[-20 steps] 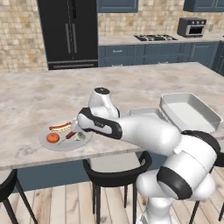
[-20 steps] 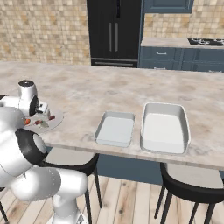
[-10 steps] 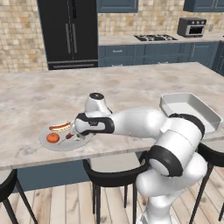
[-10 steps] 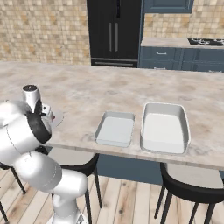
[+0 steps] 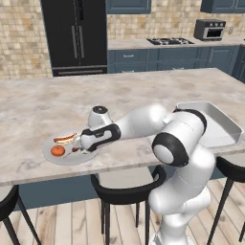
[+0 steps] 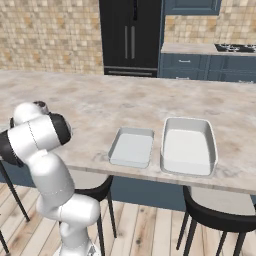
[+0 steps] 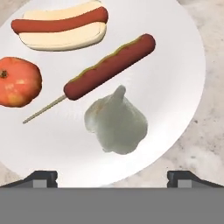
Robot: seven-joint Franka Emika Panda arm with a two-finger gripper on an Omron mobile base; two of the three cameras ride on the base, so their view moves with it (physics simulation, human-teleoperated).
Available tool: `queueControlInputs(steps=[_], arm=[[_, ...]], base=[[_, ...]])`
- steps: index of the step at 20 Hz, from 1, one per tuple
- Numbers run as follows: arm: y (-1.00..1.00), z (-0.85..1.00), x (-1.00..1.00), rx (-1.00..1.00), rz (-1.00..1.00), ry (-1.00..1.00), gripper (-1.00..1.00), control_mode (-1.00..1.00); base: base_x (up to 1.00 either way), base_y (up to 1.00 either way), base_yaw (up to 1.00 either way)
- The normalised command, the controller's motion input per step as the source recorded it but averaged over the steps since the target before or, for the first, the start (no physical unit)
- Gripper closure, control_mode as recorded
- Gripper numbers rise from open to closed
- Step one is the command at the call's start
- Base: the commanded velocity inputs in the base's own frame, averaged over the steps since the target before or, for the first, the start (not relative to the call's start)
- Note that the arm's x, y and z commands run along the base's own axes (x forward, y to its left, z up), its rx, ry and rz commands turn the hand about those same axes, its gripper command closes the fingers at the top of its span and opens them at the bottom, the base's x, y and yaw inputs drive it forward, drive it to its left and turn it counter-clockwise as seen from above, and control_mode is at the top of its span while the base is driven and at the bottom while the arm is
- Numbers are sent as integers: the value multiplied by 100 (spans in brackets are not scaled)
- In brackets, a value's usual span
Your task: Place one cooked food and one vegetable from the large plate to each tupperware container.
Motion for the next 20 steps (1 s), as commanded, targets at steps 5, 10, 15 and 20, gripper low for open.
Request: queueControlInputs(steps=[5,10,15,20], arm=[[7,-32,34,0,0,0,-100,-100],[21,-25,34,0,0,0,-100,-100],[23,-46,22,0,0,6,100,-100],[-4,-15,-16,0,0,7,100,-100]], base=[[0,0,0],[0,0,0],[0,0,0],[0,0,0]])
